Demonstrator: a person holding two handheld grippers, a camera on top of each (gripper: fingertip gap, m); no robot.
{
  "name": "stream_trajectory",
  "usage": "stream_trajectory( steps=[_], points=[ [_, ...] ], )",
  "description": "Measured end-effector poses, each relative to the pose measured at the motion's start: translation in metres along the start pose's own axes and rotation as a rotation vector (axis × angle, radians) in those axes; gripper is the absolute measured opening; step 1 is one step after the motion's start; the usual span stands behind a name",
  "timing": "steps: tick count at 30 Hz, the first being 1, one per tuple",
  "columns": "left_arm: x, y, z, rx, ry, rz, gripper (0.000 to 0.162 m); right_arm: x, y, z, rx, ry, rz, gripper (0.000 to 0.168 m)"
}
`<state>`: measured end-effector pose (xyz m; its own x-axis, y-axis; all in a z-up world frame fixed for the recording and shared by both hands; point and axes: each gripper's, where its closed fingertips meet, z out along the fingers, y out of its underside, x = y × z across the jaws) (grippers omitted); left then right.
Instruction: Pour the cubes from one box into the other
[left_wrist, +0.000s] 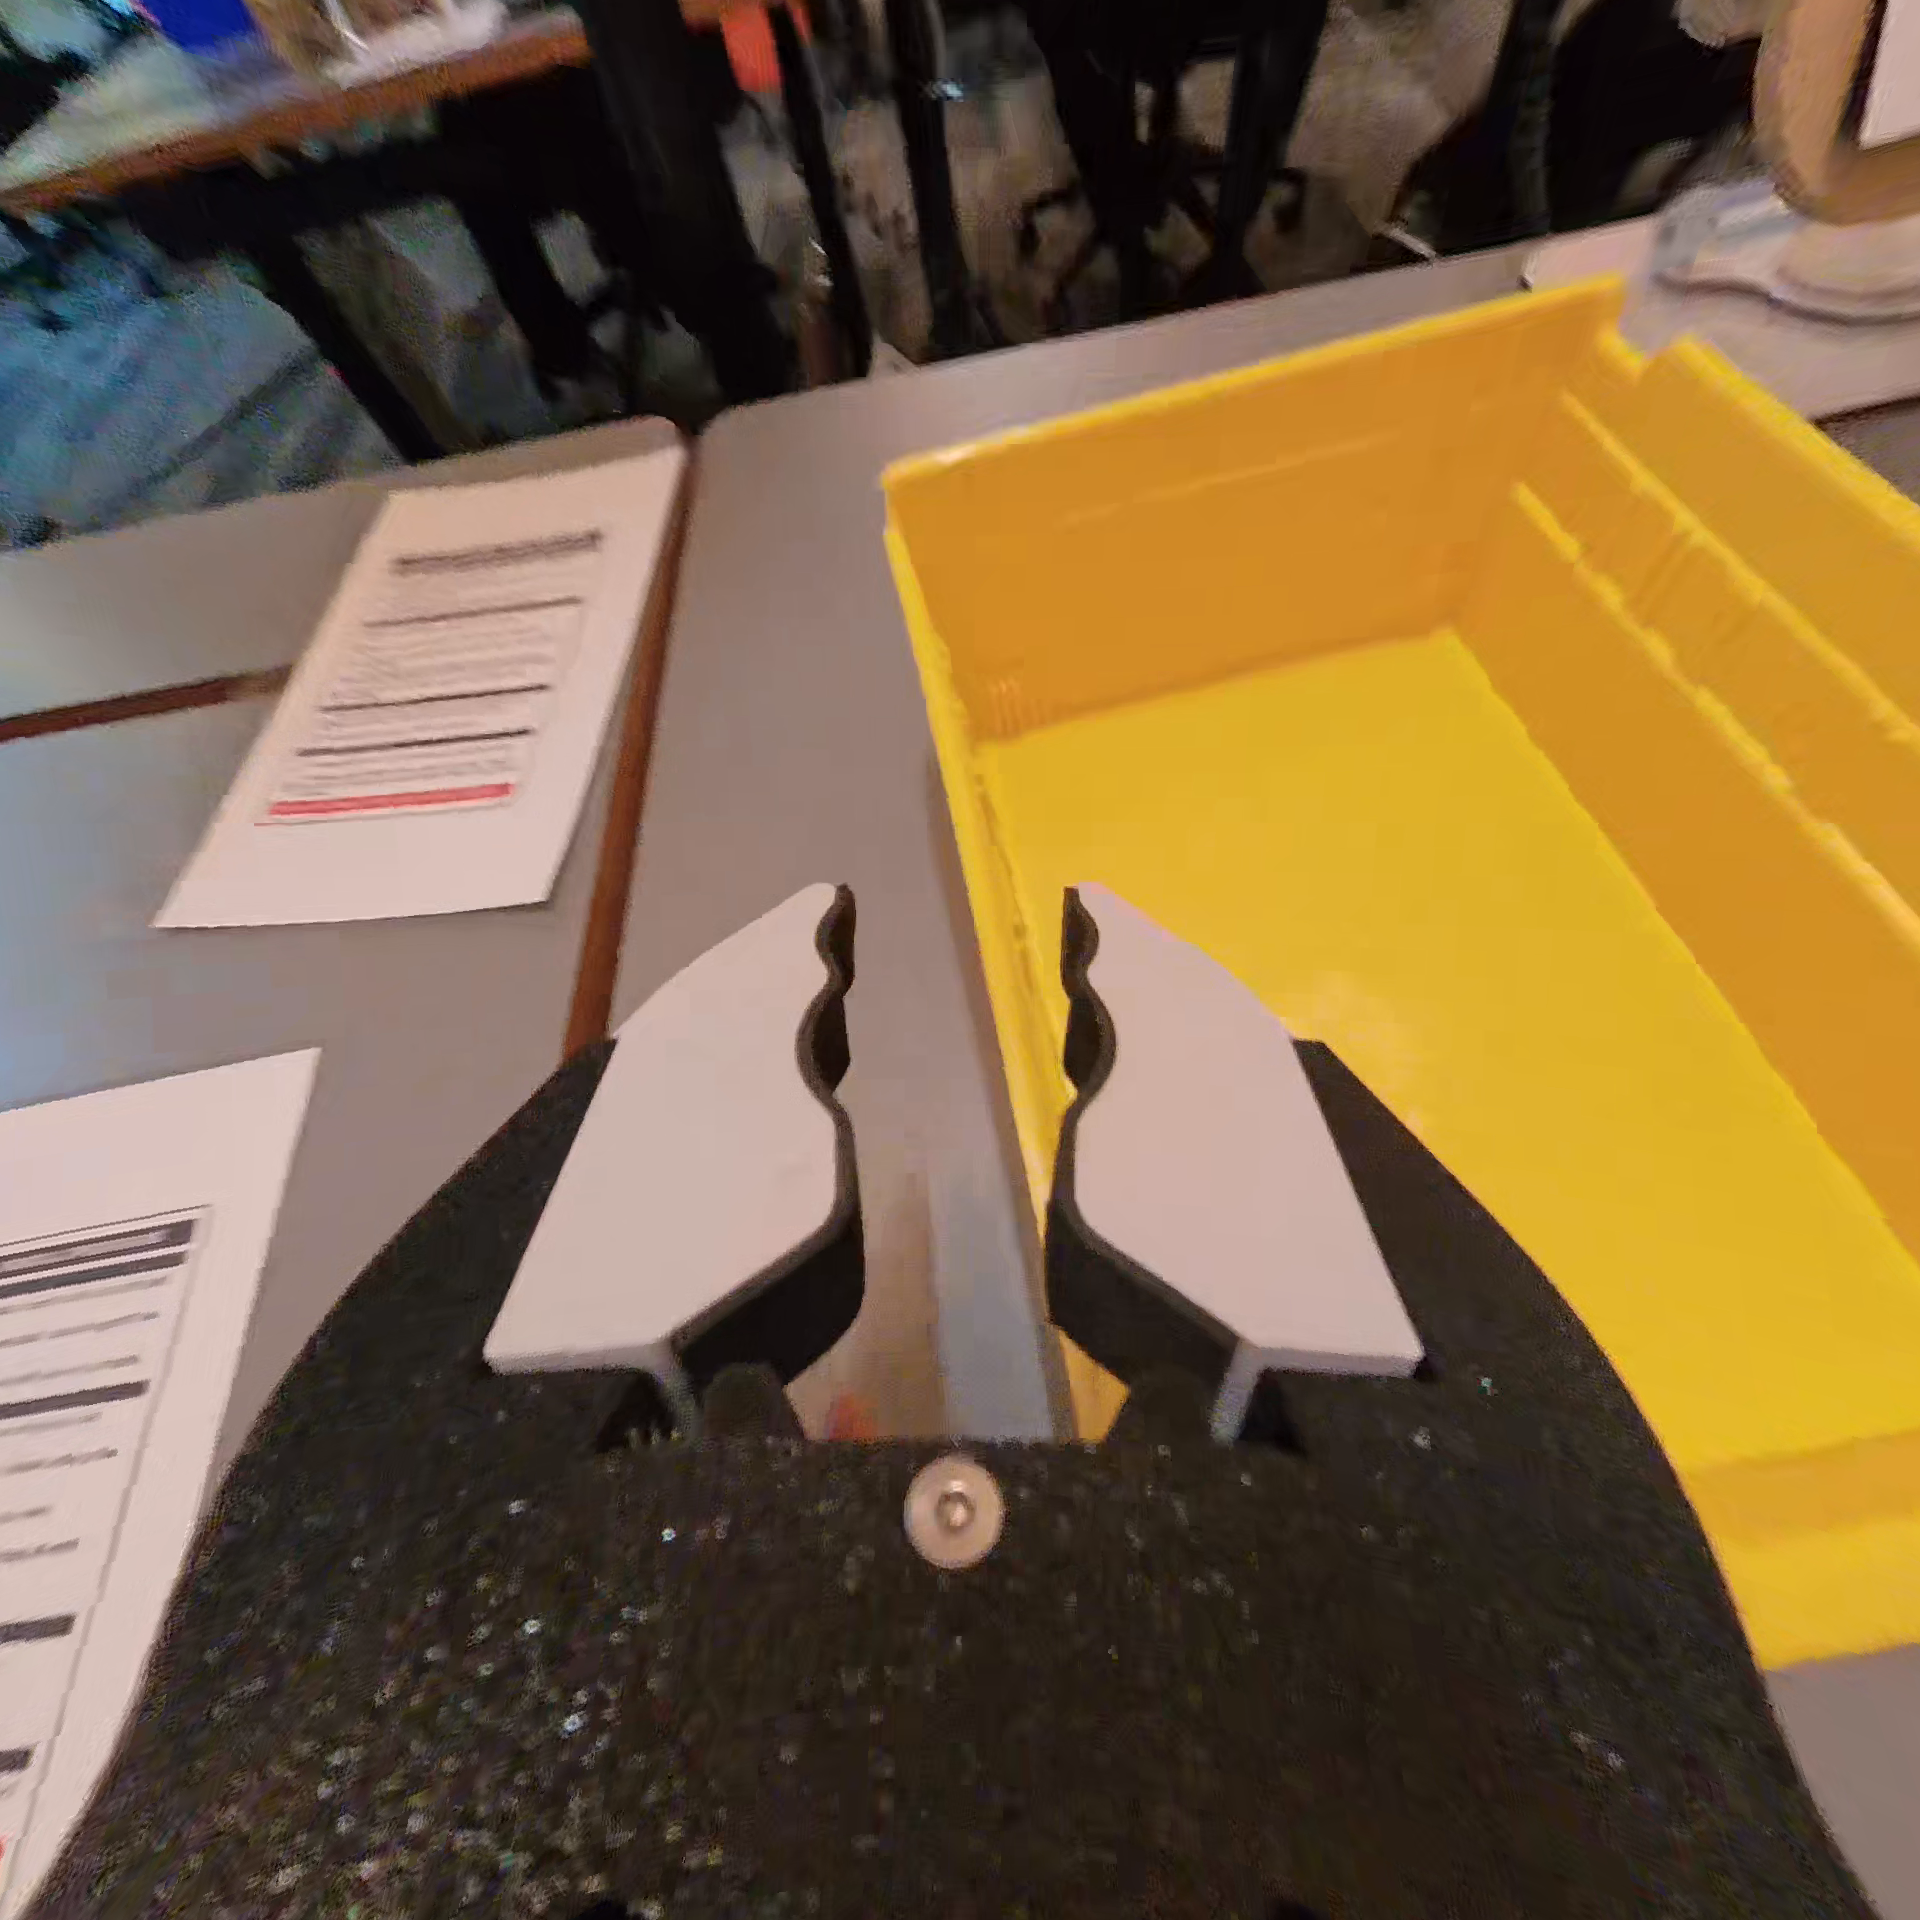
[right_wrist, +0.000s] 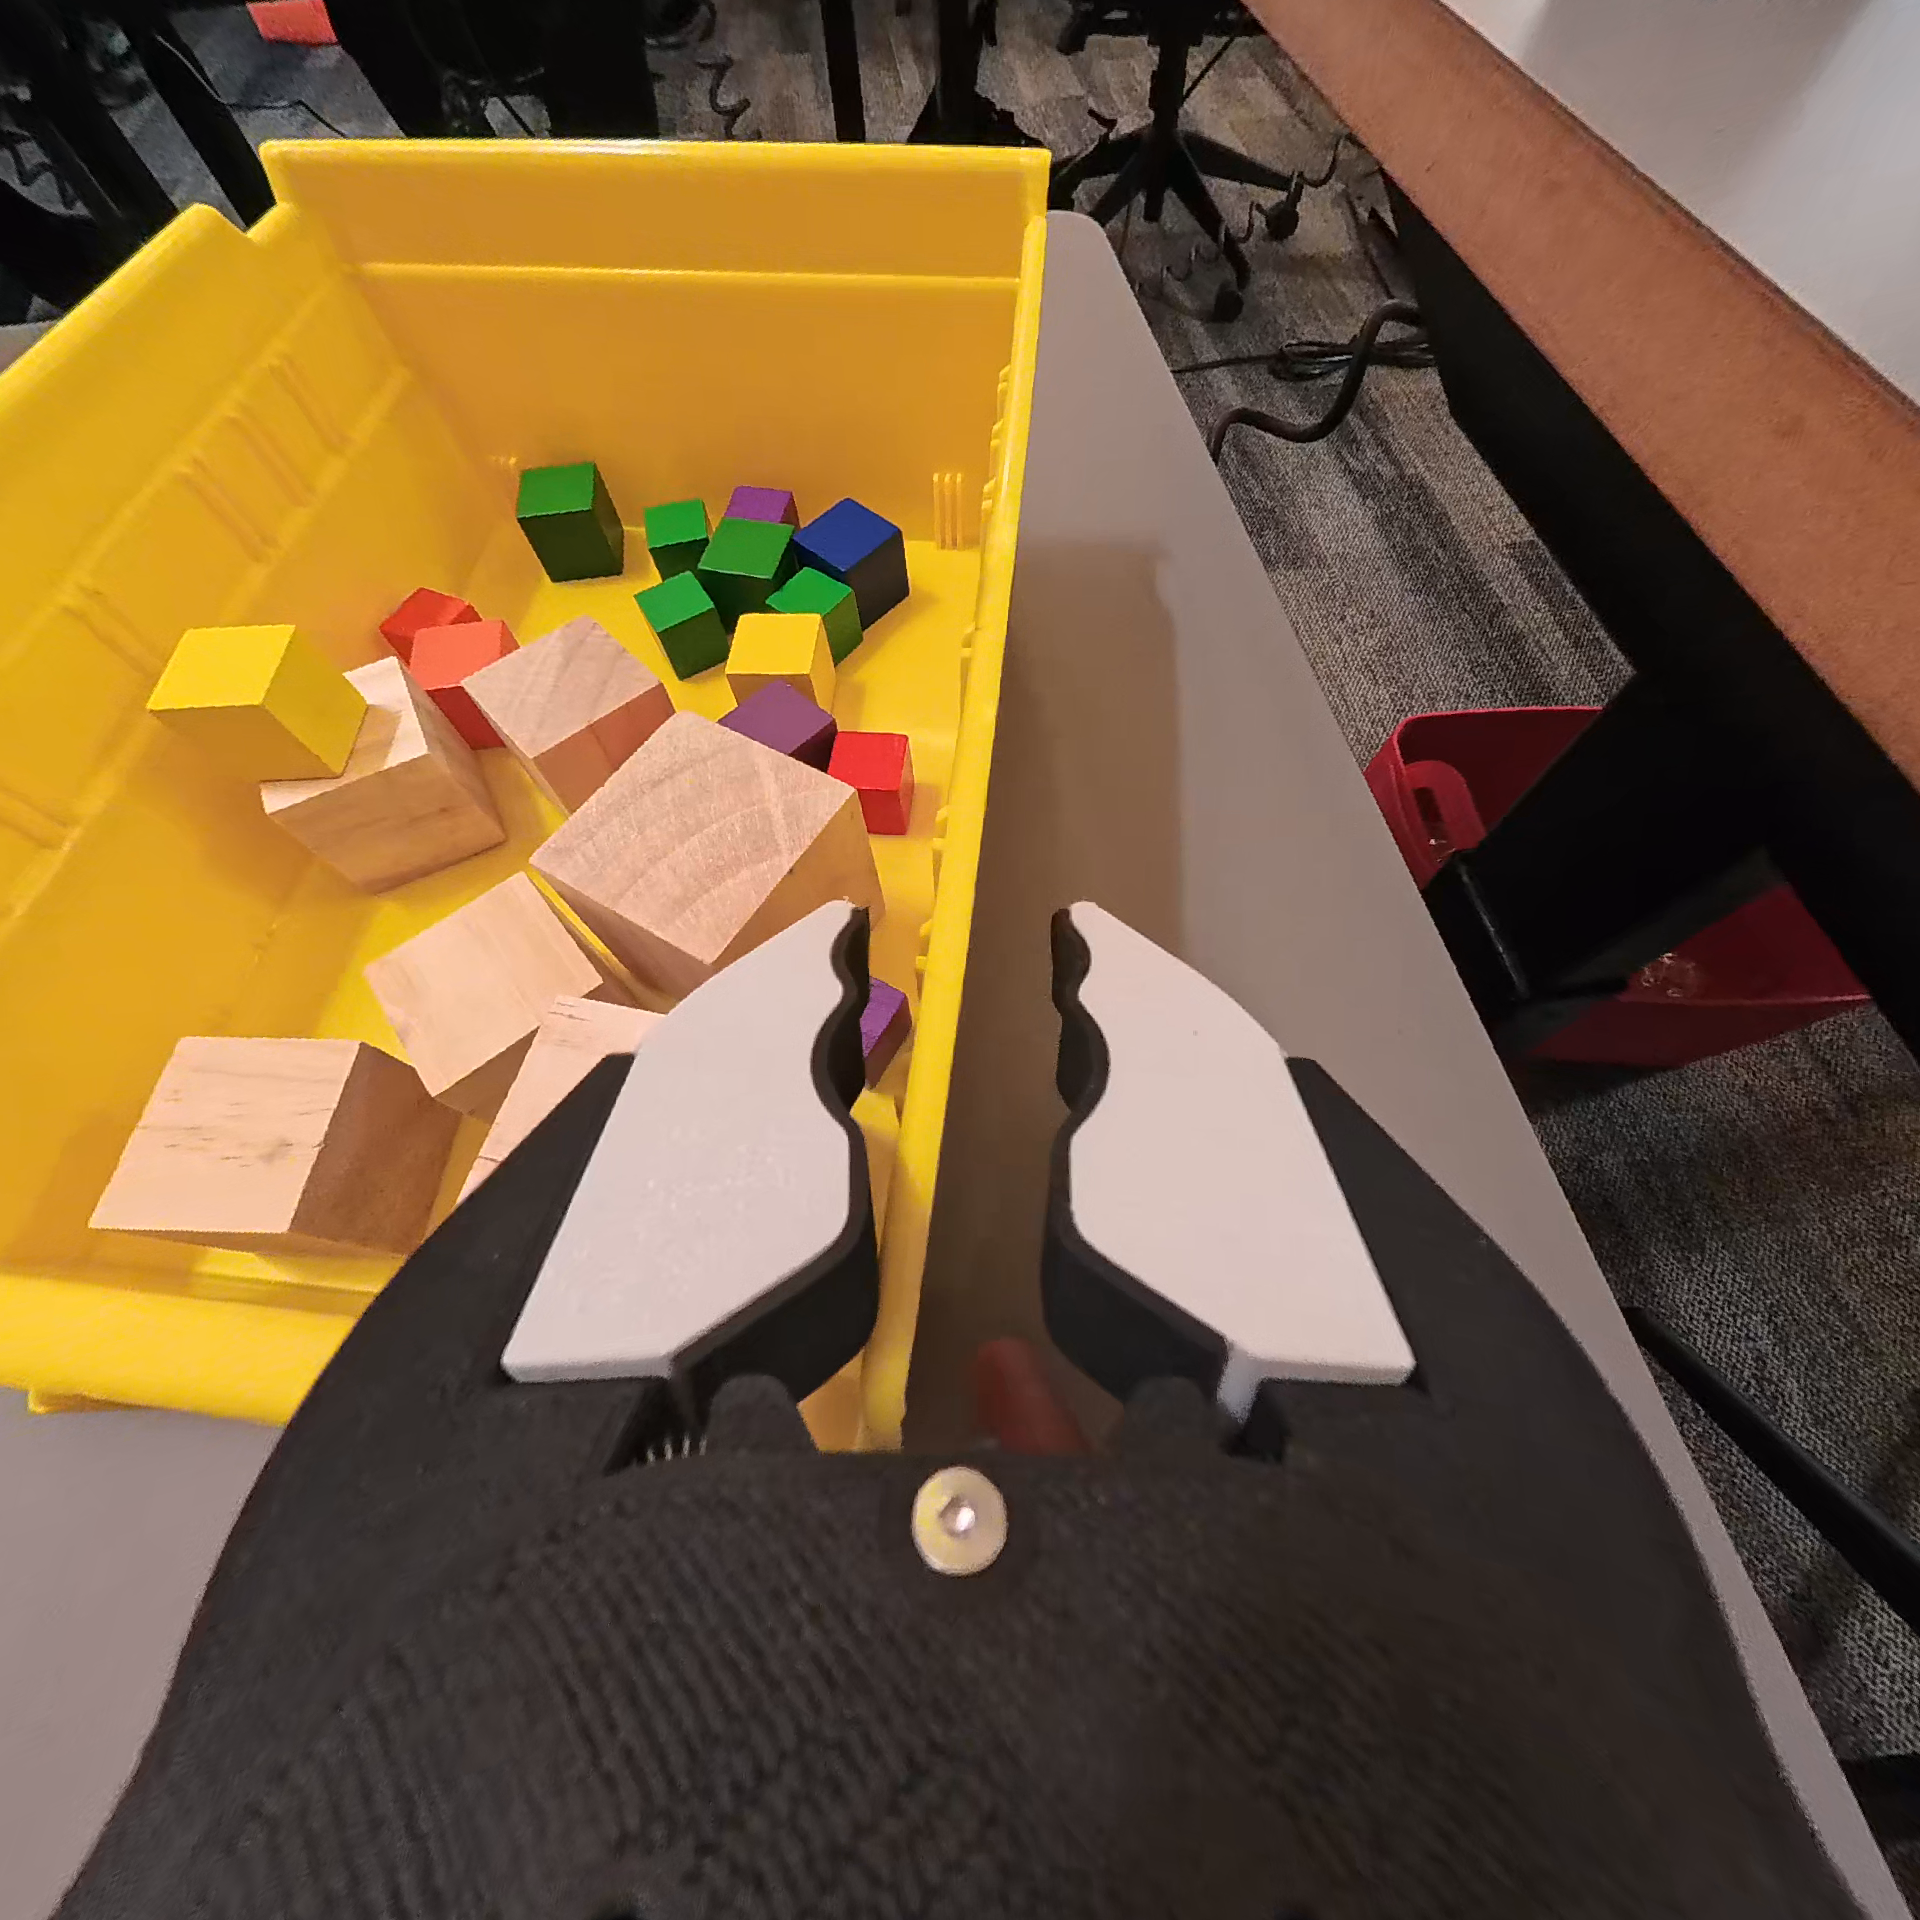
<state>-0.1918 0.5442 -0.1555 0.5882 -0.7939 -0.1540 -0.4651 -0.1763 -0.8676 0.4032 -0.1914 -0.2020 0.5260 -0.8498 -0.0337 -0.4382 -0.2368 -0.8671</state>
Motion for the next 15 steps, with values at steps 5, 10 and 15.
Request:
stream_trajectory(
  steps=[5, 10, 15],
  points=[
    [0.015, -0.014, -0.028, 0.025, -0.018, 0.085, 0.05, -0.008, -0.001, 0.001, 0.005, -0.078, -0.025, 0.019],
    [0.027, 0.004, -0.035, -0.047, 0.024, 0.089, 0.055, -0.003, 0.0, 0.004, -0.019, -0.033, -0.086, 0.007],
    [0.027, 0.026, -0.032, -0.126, 0.049, 0.018, 0.054, -0.004, -0.002, 0.002, 0.001, -0.04, -0.029, 0.006]
  ],
)
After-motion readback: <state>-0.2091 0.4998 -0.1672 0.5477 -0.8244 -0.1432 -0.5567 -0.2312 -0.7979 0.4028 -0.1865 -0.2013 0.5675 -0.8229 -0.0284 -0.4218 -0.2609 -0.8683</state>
